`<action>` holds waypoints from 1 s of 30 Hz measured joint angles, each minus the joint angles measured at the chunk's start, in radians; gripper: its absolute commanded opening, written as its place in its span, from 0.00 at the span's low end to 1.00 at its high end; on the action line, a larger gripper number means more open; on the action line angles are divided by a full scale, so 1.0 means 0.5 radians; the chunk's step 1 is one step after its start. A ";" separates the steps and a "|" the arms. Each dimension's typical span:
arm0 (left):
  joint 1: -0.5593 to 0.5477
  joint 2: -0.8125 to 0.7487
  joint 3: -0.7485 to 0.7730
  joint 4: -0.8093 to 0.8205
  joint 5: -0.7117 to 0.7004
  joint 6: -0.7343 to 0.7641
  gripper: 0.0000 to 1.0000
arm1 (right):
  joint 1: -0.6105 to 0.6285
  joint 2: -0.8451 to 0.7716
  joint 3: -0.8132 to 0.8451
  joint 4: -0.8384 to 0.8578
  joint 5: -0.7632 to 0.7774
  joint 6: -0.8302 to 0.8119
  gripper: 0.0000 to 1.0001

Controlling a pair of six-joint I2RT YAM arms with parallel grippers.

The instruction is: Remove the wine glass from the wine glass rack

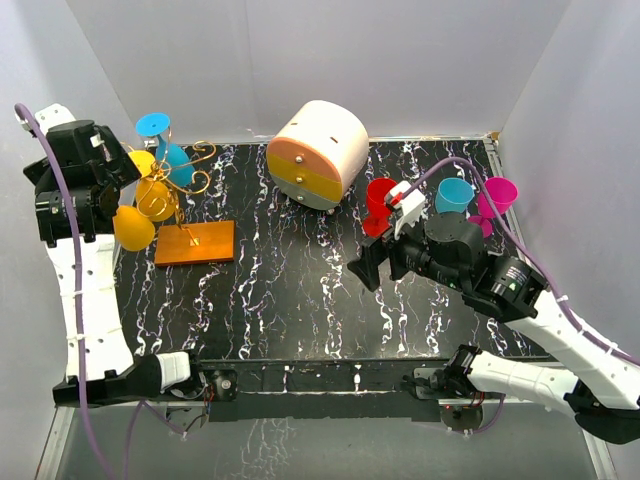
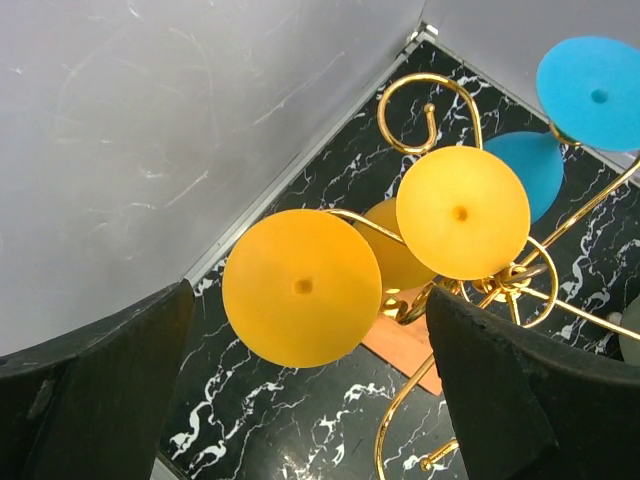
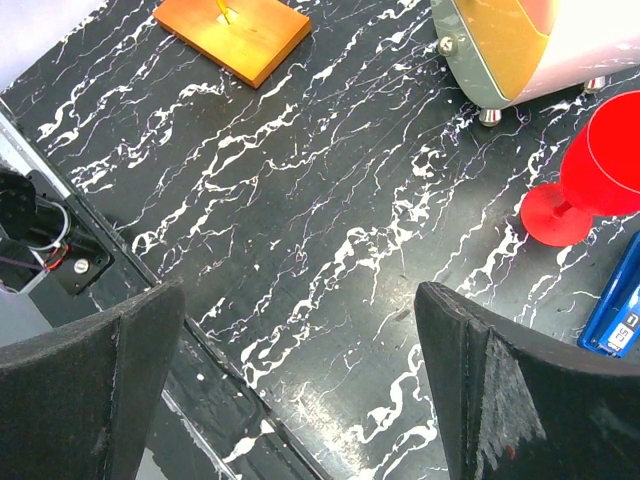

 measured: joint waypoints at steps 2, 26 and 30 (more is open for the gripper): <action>0.033 -0.002 -0.040 -0.010 0.049 -0.019 0.99 | 0.005 -0.018 -0.020 0.002 0.006 -0.001 0.98; 0.274 0.031 -0.253 0.039 0.324 -0.114 0.99 | 0.015 -0.031 -0.053 0.040 0.021 -0.008 0.98; 0.288 0.062 -0.253 0.058 0.358 -0.114 0.98 | 0.015 -0.021 -0.060 0.050 0.021 -0.008 0.98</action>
